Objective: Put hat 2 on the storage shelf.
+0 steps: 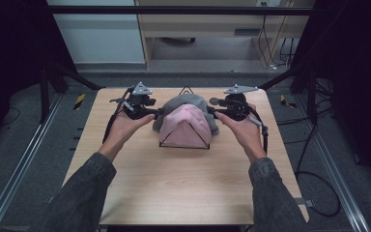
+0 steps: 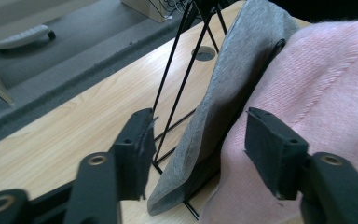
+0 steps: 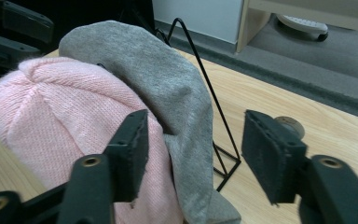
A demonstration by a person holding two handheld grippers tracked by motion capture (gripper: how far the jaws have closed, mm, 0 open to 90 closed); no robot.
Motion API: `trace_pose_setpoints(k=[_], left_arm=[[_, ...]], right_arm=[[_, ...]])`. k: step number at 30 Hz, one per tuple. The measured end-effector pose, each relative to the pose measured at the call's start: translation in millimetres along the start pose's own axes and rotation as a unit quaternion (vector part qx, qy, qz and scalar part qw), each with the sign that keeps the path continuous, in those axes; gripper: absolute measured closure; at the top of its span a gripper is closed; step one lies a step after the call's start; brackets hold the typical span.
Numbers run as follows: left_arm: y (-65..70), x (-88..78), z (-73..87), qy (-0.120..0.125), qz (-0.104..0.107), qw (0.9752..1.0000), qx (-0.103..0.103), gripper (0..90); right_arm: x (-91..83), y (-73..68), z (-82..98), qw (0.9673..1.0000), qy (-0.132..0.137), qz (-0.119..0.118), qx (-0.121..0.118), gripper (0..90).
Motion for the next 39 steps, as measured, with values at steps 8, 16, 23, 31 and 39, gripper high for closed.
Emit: trace_pose_setpoints(k=[8, 16, 23, 31, 39], left_arm=[[10.4, -20.1, 2.0, 0.005, 0.006, 0.9999, 0.01, 23.9], [27.9, -43.6, 22.7, -0.005, 0.027, 0.9991, 0.033, 10.8], [40.4, -55.9, 58.4, -0.026, 0.054, 0.9971, 0.048, 5.5], [46.7, -44.7, 127.2, -0.119, 0.057, 0.9891, 0.066, 5.2], [44.3, -21.3, 179.0, -0.181, 0.057, 0.981, 0.039, 5.8]], right_arm=[[-14.4, -7.8, -2.2, 1.0, -0.005, -0.004, 0.001, 22.3], [-44.6, -21.9, 8.5, 0.9999, 0.001, 0.01, -0.014, 12.6], [-62.6, -28.9, 45.4, 0.9997, -0.018, 0.007, -0.017, 8.4], [-54.1, -28.2, 118.5, 0.9969, -0.077, 0.014, 0.001, 8.5], [-33.6, -24.4, 179.9, 0.9889, -0.141, 0.015, 0.047, 8.3]])
Point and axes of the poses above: each handheld gripper's, and its own axes: x roughly forward along the jaws, z roughly out of its underside, y roughly to its right, the point moved 3 cm from there along x, roughly forward along the jaws, and after that the axes turned 7 degrees about -z, right-handed, at the moved point
